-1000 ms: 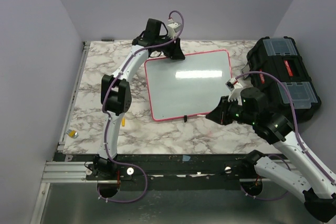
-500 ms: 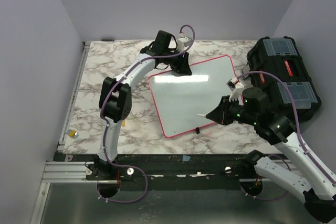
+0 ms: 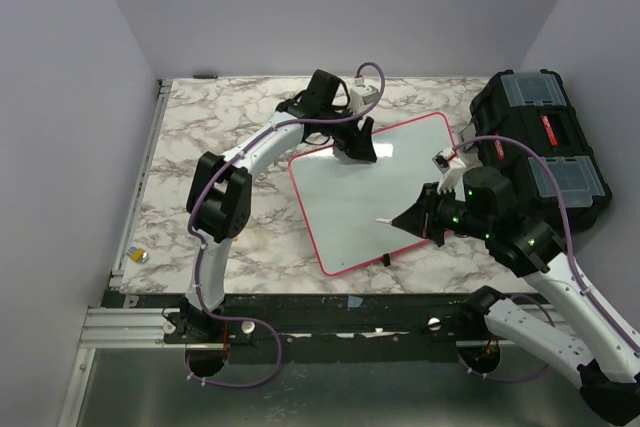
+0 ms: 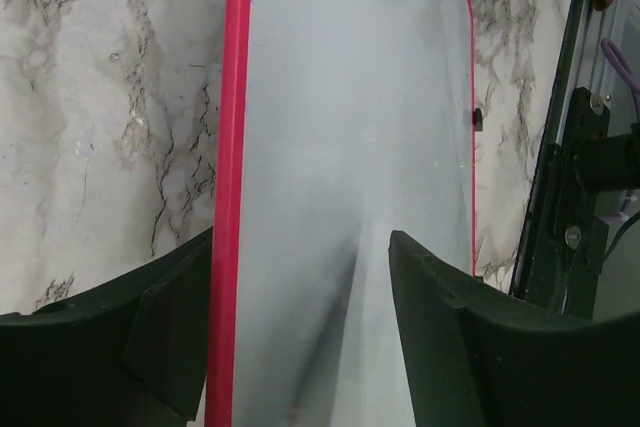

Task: Write a sentence on the whiteboard
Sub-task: Move the whiteboard to the center of the board.

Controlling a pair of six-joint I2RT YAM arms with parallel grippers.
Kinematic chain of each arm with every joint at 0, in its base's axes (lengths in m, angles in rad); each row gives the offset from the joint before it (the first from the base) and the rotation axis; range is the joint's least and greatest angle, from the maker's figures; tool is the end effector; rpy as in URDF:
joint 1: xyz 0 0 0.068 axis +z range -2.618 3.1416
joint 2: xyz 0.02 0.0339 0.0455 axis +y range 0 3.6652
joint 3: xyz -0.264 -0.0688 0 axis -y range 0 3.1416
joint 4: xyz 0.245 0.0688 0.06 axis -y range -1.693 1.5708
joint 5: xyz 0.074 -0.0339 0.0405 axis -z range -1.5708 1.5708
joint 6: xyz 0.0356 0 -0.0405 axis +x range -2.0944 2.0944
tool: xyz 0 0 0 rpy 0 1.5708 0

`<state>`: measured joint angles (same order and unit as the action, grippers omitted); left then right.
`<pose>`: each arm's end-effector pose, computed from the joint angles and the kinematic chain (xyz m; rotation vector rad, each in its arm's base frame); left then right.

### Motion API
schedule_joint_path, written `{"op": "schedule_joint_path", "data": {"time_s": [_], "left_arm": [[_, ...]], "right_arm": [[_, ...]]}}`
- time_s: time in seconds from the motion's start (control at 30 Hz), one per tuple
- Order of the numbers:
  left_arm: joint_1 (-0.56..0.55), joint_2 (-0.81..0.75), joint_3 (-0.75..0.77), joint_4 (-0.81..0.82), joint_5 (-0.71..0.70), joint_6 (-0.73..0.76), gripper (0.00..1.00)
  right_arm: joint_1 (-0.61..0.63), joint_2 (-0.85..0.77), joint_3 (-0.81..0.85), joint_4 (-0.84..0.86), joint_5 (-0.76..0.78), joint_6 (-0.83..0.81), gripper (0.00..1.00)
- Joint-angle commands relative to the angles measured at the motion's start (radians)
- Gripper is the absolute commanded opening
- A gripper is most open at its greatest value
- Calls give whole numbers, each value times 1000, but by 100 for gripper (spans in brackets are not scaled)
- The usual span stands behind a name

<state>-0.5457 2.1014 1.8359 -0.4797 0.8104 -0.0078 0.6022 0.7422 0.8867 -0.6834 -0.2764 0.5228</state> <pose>0.3953 -0.2702 0.2680 1.0210 2.0888 -1.2162 0.1199 0.0942 0.3310 -0.2646 2.2234 0.9378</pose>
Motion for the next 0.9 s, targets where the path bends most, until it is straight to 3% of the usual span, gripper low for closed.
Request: {"op": "schedule_joint_path", "data": {"time_s": [0.0,0.33,0.6,0.87], "left_arm": [[-3,-16,58,-37,-17,-12,68],[61,-37,100,-140,4,26,72],[121,-27,99,-288,49,108,64],[154,-24,92,-375,180,189,57]], "right_arm": [[-1,-2,34,-2,-18,12,1],[-1,22,47,-1,-17,12,1],[-1,58,63,14,-28,14,1],[-1,79,58,25,-34,28,1]]}}
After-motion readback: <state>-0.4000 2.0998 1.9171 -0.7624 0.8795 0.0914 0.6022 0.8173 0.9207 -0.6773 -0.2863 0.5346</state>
